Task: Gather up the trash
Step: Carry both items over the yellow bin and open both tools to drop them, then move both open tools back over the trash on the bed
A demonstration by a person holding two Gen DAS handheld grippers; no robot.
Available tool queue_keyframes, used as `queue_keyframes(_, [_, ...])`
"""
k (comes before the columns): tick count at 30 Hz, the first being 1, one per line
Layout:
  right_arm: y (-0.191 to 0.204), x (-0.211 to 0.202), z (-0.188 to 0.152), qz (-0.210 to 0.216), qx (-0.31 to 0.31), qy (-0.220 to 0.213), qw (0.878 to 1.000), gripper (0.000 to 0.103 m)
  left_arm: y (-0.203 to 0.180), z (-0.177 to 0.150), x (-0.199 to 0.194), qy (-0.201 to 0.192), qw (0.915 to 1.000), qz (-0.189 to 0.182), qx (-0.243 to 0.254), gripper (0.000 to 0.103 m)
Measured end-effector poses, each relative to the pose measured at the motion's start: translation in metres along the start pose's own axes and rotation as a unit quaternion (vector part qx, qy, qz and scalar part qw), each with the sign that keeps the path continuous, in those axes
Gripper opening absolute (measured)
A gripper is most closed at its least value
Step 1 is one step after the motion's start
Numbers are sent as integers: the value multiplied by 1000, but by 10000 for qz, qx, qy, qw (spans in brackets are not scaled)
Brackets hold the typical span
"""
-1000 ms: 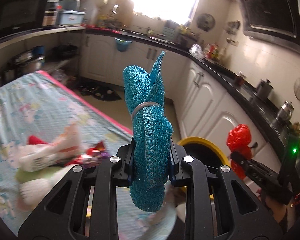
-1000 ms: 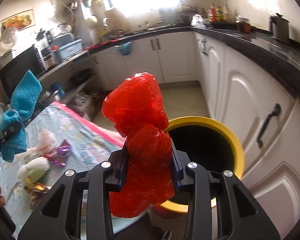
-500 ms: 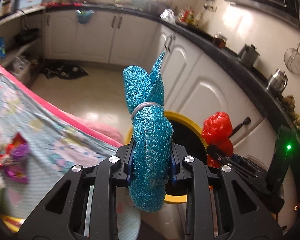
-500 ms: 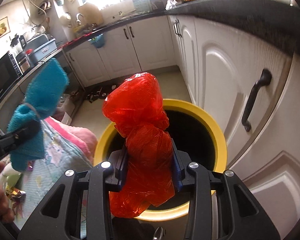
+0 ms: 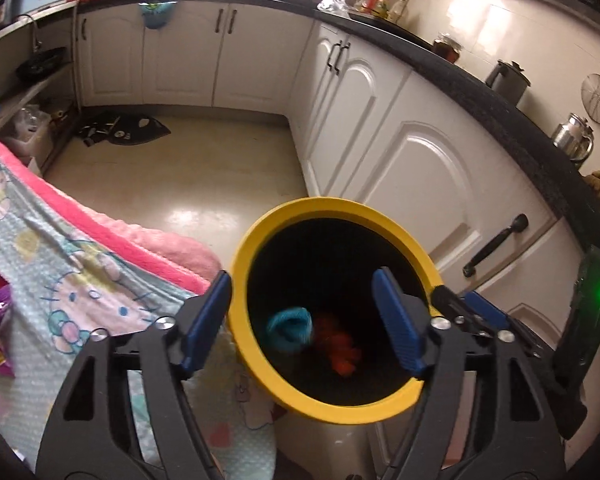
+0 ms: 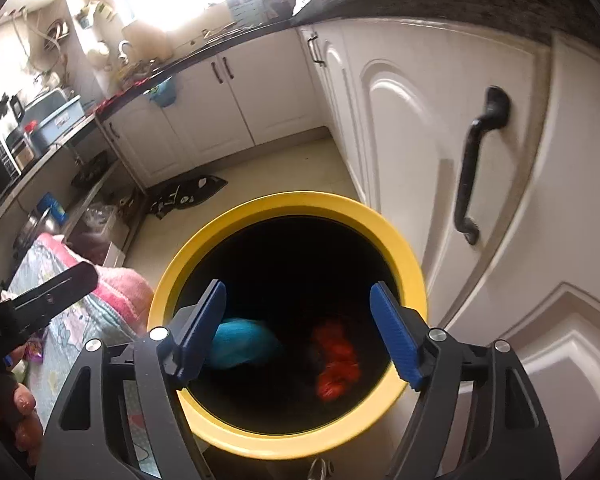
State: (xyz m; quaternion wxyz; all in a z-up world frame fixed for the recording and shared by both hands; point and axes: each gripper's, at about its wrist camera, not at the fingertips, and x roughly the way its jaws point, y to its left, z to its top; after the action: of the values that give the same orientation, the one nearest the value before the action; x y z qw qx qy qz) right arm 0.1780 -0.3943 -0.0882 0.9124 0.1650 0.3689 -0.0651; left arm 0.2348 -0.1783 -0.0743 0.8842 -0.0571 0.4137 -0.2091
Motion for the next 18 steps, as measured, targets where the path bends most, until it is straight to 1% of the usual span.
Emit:
queue_keyframes(2, [0,-3,1,-17,16,-31,10000,74,5,0,-6,-44,9999,105,-13,79])
queue_keyframes(3, [2,-5,2,-26,-12,-66,10000,75,8,0,-12,-95,9998,161,-17,81])
queue_keyframes(5, [5,-9,3,-17,-95,-142,9999,77,13,-1,-22,-205,9994,287,-36,92])
queue_keyframes(10, [18,-23,4,118,-284,-288,9991,81,25,-4,-49,-448,9978,471,-90,92])
queue_keyframes(14, [34,-36,2,333,-404,-362,9980,81,34,-7,-72,-606,9962,600,-196,92])
queue_keyframes(18, [54,-51,0,552,-599,-437,9957,82,50,-11,-102,-848,9929,785,-299,92])
